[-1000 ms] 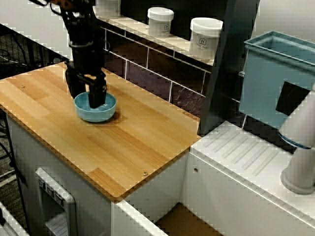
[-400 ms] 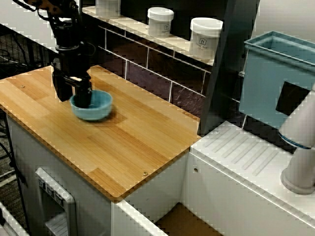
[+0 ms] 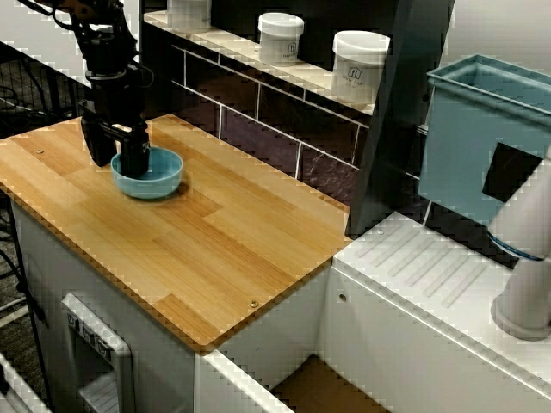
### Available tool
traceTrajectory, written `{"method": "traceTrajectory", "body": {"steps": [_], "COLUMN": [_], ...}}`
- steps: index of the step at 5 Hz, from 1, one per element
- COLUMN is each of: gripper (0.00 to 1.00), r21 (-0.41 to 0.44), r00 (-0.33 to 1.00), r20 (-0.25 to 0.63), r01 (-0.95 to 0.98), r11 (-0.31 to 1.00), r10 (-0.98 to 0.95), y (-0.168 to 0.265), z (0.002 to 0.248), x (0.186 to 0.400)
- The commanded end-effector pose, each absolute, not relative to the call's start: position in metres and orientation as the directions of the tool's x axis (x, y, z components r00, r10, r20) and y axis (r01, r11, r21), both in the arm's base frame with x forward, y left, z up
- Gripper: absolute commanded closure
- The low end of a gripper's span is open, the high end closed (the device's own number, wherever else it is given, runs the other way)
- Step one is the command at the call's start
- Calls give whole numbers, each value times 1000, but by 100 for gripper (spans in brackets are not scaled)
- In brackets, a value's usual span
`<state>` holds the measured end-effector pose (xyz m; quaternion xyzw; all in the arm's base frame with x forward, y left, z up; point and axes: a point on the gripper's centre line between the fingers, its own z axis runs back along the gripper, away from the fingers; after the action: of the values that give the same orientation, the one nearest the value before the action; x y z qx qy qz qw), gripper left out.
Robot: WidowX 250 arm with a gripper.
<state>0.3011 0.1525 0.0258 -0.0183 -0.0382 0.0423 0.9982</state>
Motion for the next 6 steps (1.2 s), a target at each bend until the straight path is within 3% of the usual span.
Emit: {"method": "traceTrajectory", "body": {"steps": [1, 6], "gripper": [0, 0], "r21": [9, -22], "r00": [990, 994], "r20": [105, 72], "r01": [-91, -78], "r11": [996, 997], "r10": [89, 79], "y": [185, 236], "z": [34, 54], "x": [307, 300]}}
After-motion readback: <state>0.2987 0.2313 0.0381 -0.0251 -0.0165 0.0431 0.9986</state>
